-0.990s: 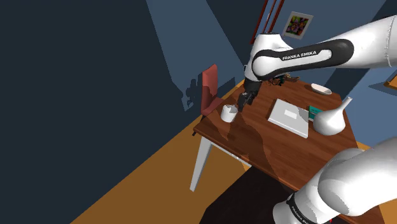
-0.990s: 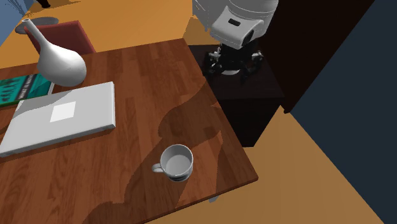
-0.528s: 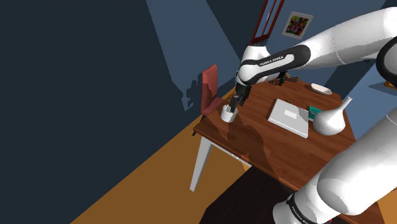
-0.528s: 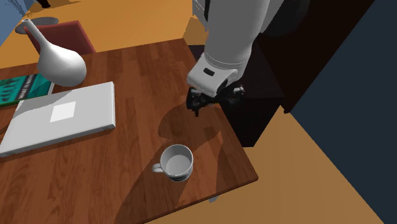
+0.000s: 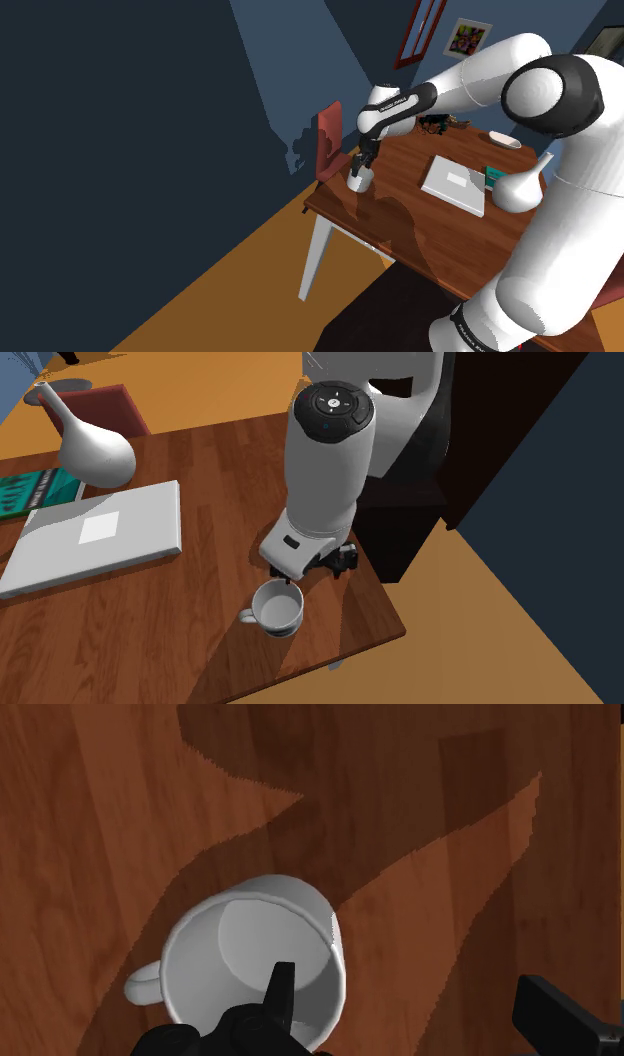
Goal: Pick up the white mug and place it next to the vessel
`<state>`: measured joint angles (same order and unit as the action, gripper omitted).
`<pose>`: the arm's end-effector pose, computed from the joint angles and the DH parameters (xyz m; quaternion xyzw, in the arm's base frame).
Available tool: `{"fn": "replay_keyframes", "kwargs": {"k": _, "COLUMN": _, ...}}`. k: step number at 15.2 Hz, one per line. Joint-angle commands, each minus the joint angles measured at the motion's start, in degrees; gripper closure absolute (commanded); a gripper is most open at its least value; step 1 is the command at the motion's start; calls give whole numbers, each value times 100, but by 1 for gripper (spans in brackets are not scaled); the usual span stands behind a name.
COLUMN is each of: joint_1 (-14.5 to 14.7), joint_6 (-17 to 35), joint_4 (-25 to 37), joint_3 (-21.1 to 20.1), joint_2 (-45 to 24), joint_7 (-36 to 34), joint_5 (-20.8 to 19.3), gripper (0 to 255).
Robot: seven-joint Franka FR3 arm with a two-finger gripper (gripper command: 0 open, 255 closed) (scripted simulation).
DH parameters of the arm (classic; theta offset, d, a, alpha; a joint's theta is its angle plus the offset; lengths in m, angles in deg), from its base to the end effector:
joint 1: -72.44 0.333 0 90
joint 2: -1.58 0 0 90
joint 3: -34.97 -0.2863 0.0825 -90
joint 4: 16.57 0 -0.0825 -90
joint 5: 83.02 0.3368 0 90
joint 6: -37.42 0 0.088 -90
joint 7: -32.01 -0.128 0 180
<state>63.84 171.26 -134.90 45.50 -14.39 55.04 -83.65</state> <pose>0.5142 -0.1774 0.2832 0.9987 0.0412 -0.0121 0.0265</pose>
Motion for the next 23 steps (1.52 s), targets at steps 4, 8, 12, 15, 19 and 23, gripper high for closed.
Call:
{"fn": "replay_keyframes", "kwargs": {"k": 4, "joint_1": -189, "joint_6": 230, "joint_4": 634, "joint_3": -55, "joint_2": -846, "joint_7": 250, "joint_5": 234, "gripper": 0}}
{"fn": "replay_keyframes", "kwargs": {"k": 8, "joint_1": -218, "joint_6": 466, "joint_4": 611, "joint_3": -80, "joint_2": -1062, "joint_7": 278, "joint_5": 277, "gripper": 0}}
{"fn": "replay_keyframes", "kwargs": {"k": 12, "joint_1": -239, "joint_6": 614, "joint_4": 607, "joint_3": -97, "joint_2": -1207, "joint_7": 296, "joint_5": 304, "gripper": 0}}
{"fn": "replay_keyframes", "kwargs": {"k": 15, "joint_1": -239, "joint_6": 614, "joint_4": 607, "joint_3": -97, "joint_2": -1207, "joint_7": 296, "joint_5": 304, "gripper": 0}}
{"fn": "replay_keyframes", "kwargs": {"k": 19, "joint_1": -238, "joint_6": 614, "joint_4": 607, "joint_3": -97, "joint_2": -1207, "joint_7": 296, "joint_5": 304, "gripper": 255}}
{"fn": "replay_keyframes", "kwargs": {"k": 23, "joint_1": -238, "joint_6": 614, "joint_4": 607, "joint_3": -97, "joint_2": -1207, "joint_7": 296, "joint_5": 304, "gripper": 255}}
